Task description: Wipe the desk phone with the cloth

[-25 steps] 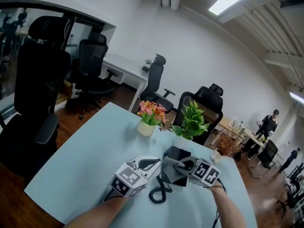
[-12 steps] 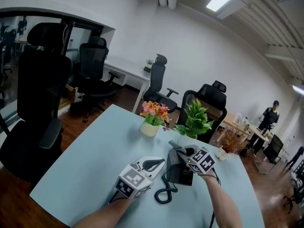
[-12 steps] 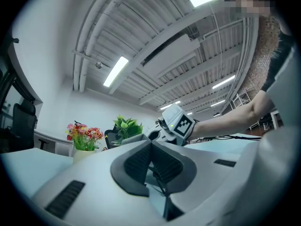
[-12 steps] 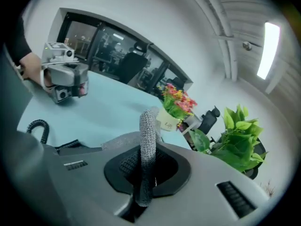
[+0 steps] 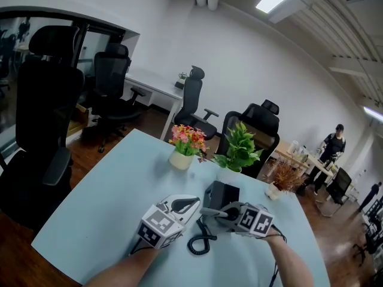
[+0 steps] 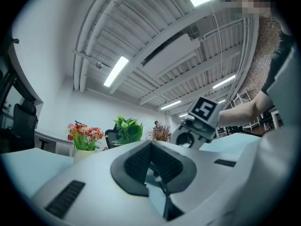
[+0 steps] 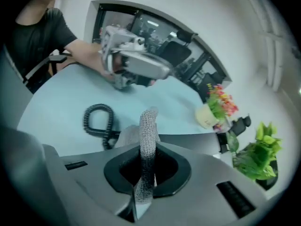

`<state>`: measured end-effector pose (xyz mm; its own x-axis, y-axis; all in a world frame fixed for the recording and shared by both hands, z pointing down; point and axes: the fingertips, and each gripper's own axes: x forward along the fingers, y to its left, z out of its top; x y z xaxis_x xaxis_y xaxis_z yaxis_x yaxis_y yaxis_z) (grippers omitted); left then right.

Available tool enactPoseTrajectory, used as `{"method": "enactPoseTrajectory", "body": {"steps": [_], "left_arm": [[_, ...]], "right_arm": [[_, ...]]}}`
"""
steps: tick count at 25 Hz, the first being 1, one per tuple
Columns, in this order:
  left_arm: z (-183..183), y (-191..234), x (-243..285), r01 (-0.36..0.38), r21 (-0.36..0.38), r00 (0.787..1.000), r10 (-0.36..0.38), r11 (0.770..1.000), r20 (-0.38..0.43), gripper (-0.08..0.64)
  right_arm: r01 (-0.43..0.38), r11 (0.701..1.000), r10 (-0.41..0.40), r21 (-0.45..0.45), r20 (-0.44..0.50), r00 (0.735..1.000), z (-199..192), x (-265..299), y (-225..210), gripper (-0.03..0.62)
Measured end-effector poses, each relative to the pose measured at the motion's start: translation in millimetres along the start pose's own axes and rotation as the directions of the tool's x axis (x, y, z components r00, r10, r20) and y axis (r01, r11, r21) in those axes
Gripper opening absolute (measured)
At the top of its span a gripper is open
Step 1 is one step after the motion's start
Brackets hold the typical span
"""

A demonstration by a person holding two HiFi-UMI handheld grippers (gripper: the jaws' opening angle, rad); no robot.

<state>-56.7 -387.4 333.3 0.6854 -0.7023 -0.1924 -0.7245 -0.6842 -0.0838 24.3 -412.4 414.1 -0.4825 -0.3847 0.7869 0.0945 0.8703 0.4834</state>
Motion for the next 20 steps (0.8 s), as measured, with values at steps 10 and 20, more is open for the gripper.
{"method": "enactPoseTrajectory", "body": {"steps": [10, 20], "left_arm": [[-6.7, -4.6, 6.6, 0.012, -0.004, 1.0, -0.012, 1.0, -0.002, 0.014], [-6.8, -2.5, 8.9, 0.013, 0.003, 1.0, -0.013, 1.0, -0.005, 0.014]], "right_arm": [[0.446, 0.798, -0.504, 0.405, 0.043, 0.863, -42.2, -7.9, -177.9, -0.002], [0.12, 0.987, -0.123, 0.109, 0.023, 0.992, -27.1, 8.9, -47.8, -0.003]]}}
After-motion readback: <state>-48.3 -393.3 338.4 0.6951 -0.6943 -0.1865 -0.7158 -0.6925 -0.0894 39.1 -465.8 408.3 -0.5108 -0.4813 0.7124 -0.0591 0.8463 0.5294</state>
